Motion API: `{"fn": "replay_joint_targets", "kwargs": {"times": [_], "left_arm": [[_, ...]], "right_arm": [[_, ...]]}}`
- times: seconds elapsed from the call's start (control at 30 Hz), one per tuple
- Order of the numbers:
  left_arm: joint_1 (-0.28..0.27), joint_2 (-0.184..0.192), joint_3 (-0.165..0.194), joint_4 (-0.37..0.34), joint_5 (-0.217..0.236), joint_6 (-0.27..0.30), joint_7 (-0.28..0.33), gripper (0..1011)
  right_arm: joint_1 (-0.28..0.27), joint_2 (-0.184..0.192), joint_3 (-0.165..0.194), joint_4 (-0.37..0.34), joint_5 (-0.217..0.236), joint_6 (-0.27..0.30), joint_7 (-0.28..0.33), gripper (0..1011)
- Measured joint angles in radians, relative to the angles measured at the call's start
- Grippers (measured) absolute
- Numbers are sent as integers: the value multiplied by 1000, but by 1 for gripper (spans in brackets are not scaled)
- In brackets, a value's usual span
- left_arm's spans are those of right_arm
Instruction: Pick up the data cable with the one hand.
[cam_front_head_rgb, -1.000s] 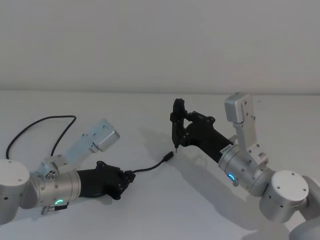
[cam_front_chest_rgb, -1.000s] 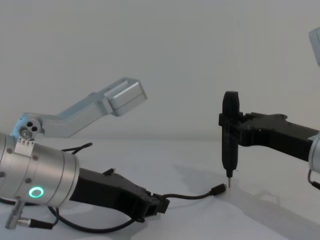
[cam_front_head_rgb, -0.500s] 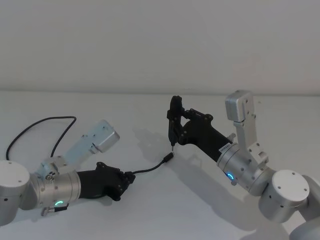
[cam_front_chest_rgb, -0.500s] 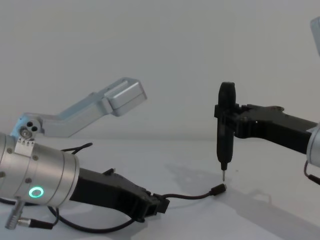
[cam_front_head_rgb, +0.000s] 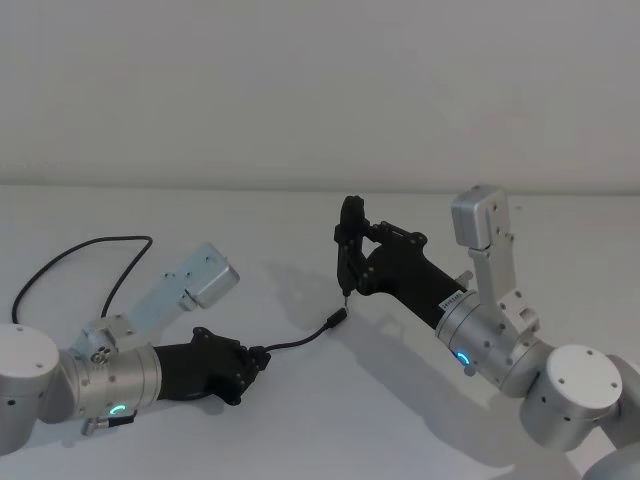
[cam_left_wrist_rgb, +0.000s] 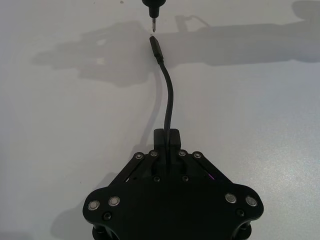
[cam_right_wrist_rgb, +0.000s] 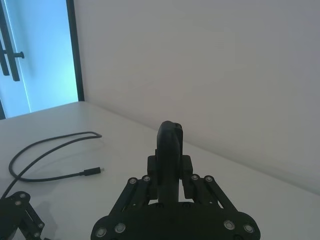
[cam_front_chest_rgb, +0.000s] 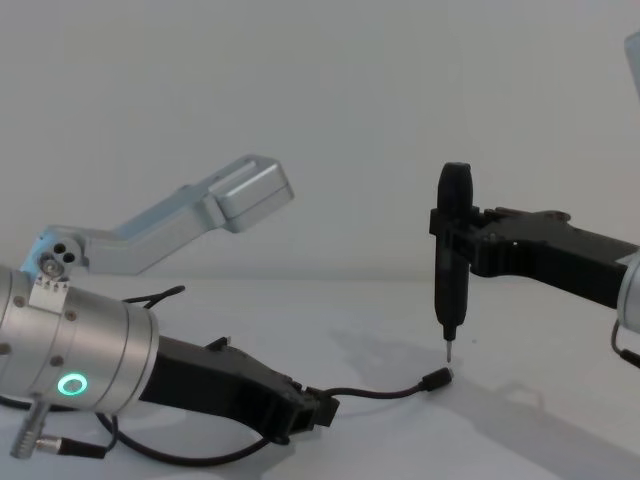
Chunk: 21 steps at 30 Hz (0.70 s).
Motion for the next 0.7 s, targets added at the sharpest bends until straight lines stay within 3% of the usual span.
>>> {"fn": "replay_joint_targets", "kwargs": {"times": [0.7], "left_arm": [[0, 0, 0, 0, 0, 0, 0, 42]], "right_arm": [[-3, 1, -4, 0, -8, 2, -3, 274]]}}
